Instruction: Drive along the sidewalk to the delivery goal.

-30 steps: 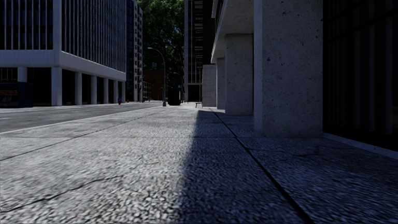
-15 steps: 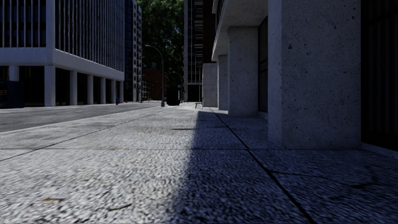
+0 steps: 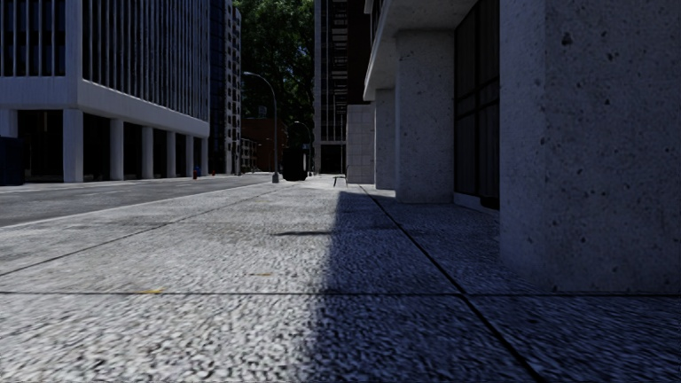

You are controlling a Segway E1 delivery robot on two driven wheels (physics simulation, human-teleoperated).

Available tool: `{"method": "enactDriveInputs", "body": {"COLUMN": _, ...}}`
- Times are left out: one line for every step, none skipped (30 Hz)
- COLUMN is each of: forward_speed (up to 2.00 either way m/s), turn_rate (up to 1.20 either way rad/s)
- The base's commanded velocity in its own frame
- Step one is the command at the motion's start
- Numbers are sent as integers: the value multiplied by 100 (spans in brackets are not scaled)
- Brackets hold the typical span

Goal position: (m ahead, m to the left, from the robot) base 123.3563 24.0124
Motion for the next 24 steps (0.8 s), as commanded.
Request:
{"method": "enactDriveInputs", "body": {"forward_speed": 200, "turn_rate": 3}}
{"method": "enactDriveInputs", "body": {"forward_speed": 200, "turn_rate": 9}}
{"method": "enactDriveInputs", "body": {"forward_speed": 200, "turn_rate": 15}}
{"method": "enactDriveInputs", "body": {"forward_speed": 200, "turn_rate": 15}}
{"method": "enactDriveInputs", "body": {"forward_speed": 200, "turn_rate": 18}}
{"method": "enactDriveInputs", "body": {"forward_speed": 200, "turn_rate": 19}}
{"method": "enactDriveInputs", "body": {"forward_speed": 200, "turn_rate": 19}}
{"method": "enactDriveInputs", "body": {"forward_speed": 200, "turn_rate": 19}}
{"method": "enactDriveInputs", "body": {"forward_speed": 200, "turn_rate": 19}}
{"method": "enactDriveInputs", "body": {"forward_speed": 200, "turn_rate": 19}}
{"method": "enactDriveInputs", "body": {"forward_speed": 200, "turn_rate": 19}}
{"method": "enactDriveInputs", "body": {"forward_speed": 200, "turn_rate": 20}}
{"method": "enactDriveInputs", "body": {"forward_speed": 200, "turn_rate": 20}}
{"method": "enactDriveInputs", "body": {"forward_speed": 200, "turn_rate": 22}}
{"method": "enactDriveInputs", "body": {"forward_speed": 200, "turn_rate": 22}}
{"method": "enactDriveInputs", "body": {"forward_speed": 200, "turn_rate": 22}}
{"method": "enactDriveInputs", "body": {"forward_speed": 200, "turn_rate": 22}}
{"method": "enactDriveInputs", "body": {"forward_speed": 200, "turn_rate": 23}}
{"method": "enactDriveInputs", "body": {"forward_speed": 200, "turn_rate": 23}}
{"method": "enactDriveInputs", "body": {"forward_speed": 200, "turn_rate": 23}}
{"method": "enactDriveInputs", "body": {"forward_speed": 200, "turn_rate": 24}}
{"method": "enactDriveInputs", "body": {"forward_speed": 200, "turn_rate": 24}}
{"method": "enactDriveInputs", "body": {"forward_speed": 200, "turn_rate": 25}}
{"method": "enactDriveInputs", "body": {"forward_speed": 200, "turn_rate": 25}}
